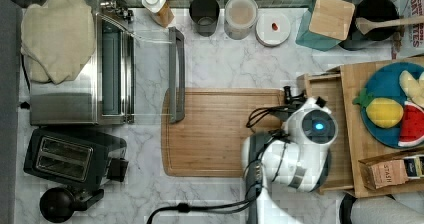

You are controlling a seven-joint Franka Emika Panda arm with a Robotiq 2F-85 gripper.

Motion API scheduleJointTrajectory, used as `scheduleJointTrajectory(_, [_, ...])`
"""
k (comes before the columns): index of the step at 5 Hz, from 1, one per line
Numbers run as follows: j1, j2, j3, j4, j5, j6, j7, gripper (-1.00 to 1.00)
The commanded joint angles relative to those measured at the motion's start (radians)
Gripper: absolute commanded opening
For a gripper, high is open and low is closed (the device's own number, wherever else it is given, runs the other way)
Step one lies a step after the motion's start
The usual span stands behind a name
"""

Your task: Close the drawer.

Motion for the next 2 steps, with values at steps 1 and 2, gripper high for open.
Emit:
scheduleJointTrajectory(1, [-0.213,0.128,-0.138,0.311,0.100,0.165,-0.137,-1.00])
scheduleJointTrajectory(2, [-0.170,0.058,-0.177,0.210,-0.015,0.229,-0.037,-1.00])
